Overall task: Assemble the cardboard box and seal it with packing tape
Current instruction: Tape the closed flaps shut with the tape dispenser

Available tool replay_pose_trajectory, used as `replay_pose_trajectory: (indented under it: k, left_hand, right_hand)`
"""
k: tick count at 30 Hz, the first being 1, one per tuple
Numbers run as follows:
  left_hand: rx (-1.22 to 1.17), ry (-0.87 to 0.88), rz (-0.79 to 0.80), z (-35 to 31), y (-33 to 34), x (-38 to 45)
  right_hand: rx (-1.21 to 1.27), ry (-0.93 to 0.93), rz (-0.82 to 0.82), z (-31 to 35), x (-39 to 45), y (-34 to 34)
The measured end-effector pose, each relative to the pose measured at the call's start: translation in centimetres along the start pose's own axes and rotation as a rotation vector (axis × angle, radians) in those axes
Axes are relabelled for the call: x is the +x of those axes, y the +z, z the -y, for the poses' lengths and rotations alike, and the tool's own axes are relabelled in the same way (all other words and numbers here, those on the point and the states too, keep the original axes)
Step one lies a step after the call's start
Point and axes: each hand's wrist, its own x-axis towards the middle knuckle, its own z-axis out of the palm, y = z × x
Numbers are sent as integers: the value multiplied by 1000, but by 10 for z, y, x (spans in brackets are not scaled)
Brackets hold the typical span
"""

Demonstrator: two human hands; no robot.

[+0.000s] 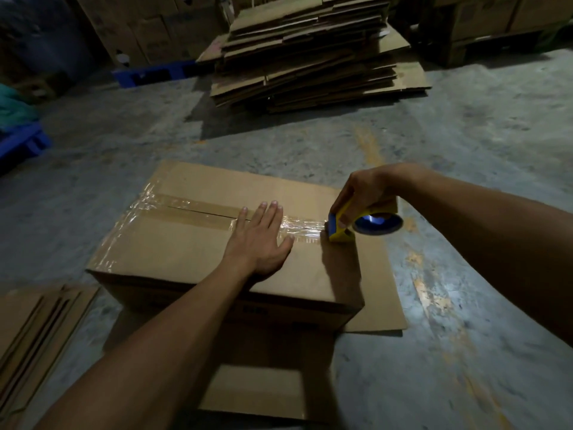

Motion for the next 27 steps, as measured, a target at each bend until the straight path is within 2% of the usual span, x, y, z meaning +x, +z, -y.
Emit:
replay_pose_trajectory:
  k: [4,9,14,19,27]
  left_hand:
    - [-4,-11,-20,-9,0,-1]
    - [37,-48,34,-18,-6,7]
    - [-18,118,53,-61,8,14]
    - [-121,43,40,-28,42,0]
    - [-189,44,7,-20,44,-1]
  right_hand:
    - [-6,3,11,-2,-7,0]
    - [37,-14,1,-11,-14,3]
    - [72,-32,-9,-14,-11,5]
    - [136,-93,-10,-37,-10,21]
    - [201,-126,14,-55,-7,26]
